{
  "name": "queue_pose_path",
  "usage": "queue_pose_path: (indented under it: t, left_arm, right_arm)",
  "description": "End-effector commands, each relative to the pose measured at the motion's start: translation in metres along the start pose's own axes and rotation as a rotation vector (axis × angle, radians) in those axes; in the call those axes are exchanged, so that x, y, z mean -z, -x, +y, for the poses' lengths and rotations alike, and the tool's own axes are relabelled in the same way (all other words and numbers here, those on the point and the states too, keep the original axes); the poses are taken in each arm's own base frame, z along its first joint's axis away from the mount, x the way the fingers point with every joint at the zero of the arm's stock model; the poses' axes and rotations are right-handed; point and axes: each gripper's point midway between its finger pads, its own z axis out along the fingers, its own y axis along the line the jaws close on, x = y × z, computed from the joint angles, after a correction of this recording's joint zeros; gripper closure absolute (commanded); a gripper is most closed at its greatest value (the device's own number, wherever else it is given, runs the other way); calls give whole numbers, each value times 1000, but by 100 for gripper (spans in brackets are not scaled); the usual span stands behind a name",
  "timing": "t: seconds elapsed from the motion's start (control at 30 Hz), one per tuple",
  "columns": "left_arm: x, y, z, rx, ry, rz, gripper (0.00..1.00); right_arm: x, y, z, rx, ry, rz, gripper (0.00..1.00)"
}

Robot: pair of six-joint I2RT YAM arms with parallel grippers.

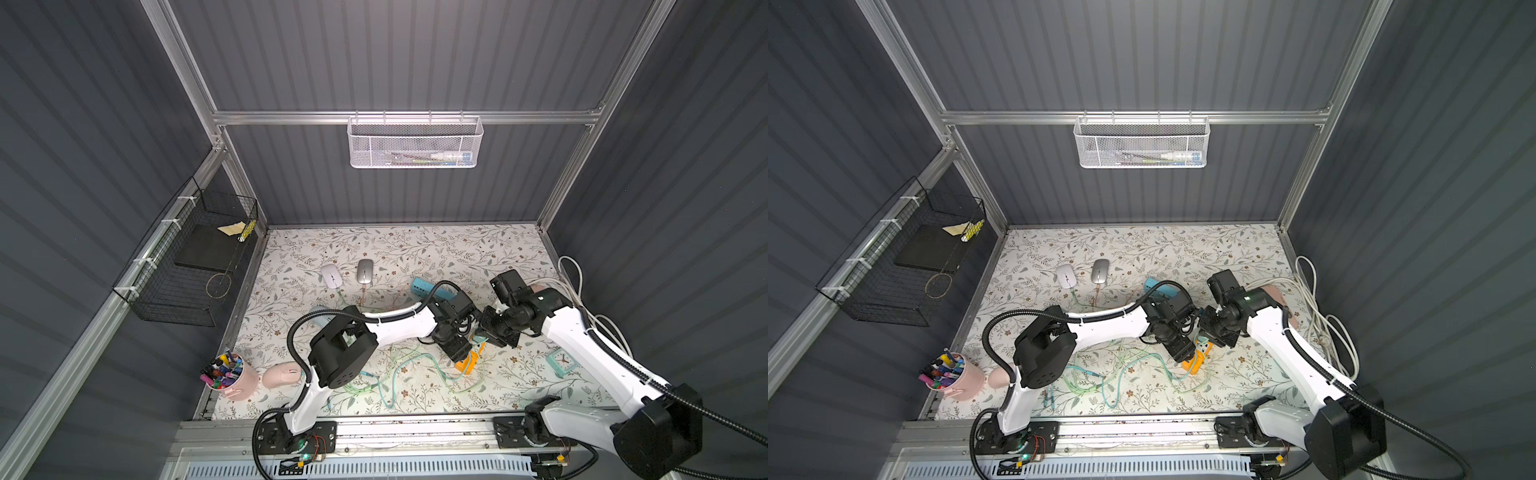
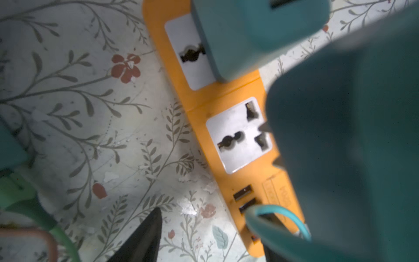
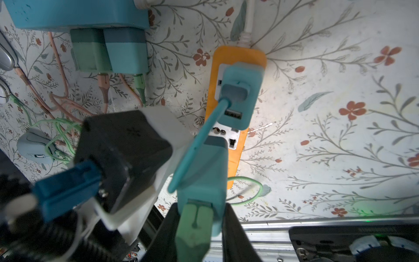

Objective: Unplug the wireless mouse
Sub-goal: Remove the plug from the socket, then remove the power cord from the plug.

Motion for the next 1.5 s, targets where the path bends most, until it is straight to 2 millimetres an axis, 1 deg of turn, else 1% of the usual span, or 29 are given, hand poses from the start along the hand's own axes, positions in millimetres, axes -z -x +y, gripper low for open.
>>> queue_pose_path:
  t: [0.0,0.13,0.2,0.23,0.27,0.3,0.33,0.4,0.43,0.47,0.5,0.57,0.63,0.7,0.8,0.9,0.93,0.97,1.03,1.13,1.2,1.37,1.47]
  left_arm:
    - [-36,-54,41,42,92,176,31]
    - [-30,-35,56,74,55,117,31]
    - [-12,-18,58,92,3,41,31]
    - [-1,-9,55,89,-24,-3,31]
    - [15,1,49,71,-56,-64,31]
    - [32,12,40,39,-82,-130,30]
    - [48,20,27,10,-135,-182,30]
    - [87,36,7,-50,-192,-301,30]
    - [104,43,0,-76,-203,-345,30]
    - [113,36,-4,-88,-205,-354,31]
    - [128,37,-8,-115,-198,-383,31]
    - [151,36,-16,-169,-197,-426,31]
    - [164,28,-26,-246,-214,-434,31]
    - [172,18,-34,-334,-206,-427,31]
    - [175,-4,-42,-495,-176,-405,34]
    - [174,-22,-42,-652,-70,-401,34]
    - [173,-26,-40,-678,-43,-407,34]
    - [174,-27,-37,-695,-9,-421,35]
    - [177,-22,-24,-680,94,-444,38]
    - [179,-17,-8,-650,194,-439,37]
    - [182,-14,2,-631,251,-444,36]
    - [193,-13,8,-627,321,-506,28]
    - [200,-14,7,-641,338,-529,25]
  right_arm:
    - [11,0,5,64,49,-36,100]
    - [28,0,15,134,129,-83,100]
    - [36,-2,24,197,178,-86,100]
    - [40,-4,28,228,203,-86,100]
    - [44,-7,33,263,235,-86,100]
    - [48,-9,36,289,256,-92,100]
    - [51,-10,38,308,273,-96,100]
    - [59,-18,49,372,347,-84,100]
    - [62,-20,53,390,369,-83,100]
    - [65,-21,57,412,392,-85,100]
    - [67,-24,61,437,418,-82,100]
    - [72,-29,70,484,472,-70,100]
    - [75,-35,79,515,523,-54,100]
    - [79,-40,89,546,566,-41,100]
    - [84,-43,99,560,610,-37,100]
    - [90,-49,110,562,679,-10,100]
    - [91,-51,113,562,696,0,100]
    - [92,-55,115,567,714,18,100]
    - [92,-64,119,579,744,68,100]
    - [87,-72,116,580,738,109,100]
    - [84,-75,114,573,737,126,100]
    - [74,-74,108,551,695,136,100]
    - [69,-75,106,543,682,154,100]
